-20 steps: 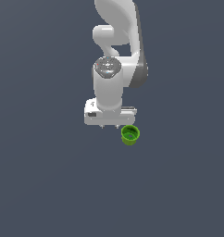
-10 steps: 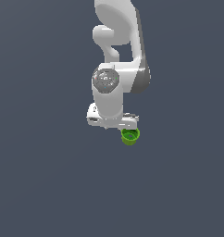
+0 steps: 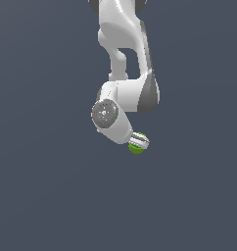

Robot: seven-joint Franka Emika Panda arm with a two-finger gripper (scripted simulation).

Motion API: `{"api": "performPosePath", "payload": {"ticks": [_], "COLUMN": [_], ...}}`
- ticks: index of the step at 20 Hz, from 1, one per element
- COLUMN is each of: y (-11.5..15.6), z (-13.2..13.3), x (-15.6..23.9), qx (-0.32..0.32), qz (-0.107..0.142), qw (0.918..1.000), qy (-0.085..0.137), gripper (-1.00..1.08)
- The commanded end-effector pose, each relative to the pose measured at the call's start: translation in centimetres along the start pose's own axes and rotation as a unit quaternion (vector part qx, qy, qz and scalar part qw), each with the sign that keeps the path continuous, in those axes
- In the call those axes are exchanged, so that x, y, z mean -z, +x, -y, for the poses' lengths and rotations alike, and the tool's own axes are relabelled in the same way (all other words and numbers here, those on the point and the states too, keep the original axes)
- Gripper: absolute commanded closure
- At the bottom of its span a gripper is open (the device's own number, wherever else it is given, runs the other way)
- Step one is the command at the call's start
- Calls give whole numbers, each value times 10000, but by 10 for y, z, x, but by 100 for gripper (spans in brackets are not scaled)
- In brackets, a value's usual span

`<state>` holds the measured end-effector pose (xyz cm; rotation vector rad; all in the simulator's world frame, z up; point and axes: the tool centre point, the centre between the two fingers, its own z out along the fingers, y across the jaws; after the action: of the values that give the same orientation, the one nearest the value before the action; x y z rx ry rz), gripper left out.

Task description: Pick up the object and move it to a goal position.

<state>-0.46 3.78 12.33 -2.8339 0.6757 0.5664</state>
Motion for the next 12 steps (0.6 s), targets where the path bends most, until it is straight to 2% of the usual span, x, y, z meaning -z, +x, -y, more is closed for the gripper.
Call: {"api": "performPosePath", "payload": {"ticks": [1, 6, 12], "y": [-1, -1, 1], "z": [8, 23, 42], "x": [-8, -23, -39], "qx": [-412, -1196, -2089], "qz": [316, 901, 1559], "qw": [9985, 9876, 9618], "qy": [163, 477, 837], "gripper": [-20, -20, -20]}}
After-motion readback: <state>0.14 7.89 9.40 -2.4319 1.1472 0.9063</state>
